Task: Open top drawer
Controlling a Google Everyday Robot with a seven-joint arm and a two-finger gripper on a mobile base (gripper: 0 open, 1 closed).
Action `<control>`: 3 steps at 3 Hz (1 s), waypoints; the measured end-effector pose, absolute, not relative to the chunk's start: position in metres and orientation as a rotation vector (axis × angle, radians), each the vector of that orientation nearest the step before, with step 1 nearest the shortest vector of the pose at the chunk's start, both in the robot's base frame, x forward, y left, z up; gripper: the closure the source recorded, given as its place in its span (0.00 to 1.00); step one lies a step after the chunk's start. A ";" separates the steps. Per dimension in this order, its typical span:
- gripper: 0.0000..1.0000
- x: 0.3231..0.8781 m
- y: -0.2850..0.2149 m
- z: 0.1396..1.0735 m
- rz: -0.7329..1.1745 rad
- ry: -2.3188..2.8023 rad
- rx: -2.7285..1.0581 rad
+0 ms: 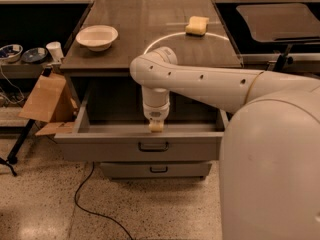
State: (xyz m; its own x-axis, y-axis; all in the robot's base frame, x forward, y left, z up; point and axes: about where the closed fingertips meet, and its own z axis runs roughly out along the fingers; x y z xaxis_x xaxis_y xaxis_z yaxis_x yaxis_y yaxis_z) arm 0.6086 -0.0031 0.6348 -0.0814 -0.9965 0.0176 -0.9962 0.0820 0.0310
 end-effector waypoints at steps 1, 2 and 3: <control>0.73 0.587 -0.015 0.624 -0.142 -2.057 2.146; 0.50 0.573 -0.030 0.620 -0.187 -1.956 2.131; 0.26 0.557 -0.050 0.621 -0.217 -1.870 2.099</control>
Offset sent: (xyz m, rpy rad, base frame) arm -0.0501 -0.0444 -0.0114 -0.0866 0.3282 0.2174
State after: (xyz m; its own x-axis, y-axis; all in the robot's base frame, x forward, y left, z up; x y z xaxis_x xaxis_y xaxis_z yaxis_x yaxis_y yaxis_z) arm 0.5571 -0.0499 0.6209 0.1313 -0.9865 0.0984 -0.9377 -0.0913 0.3353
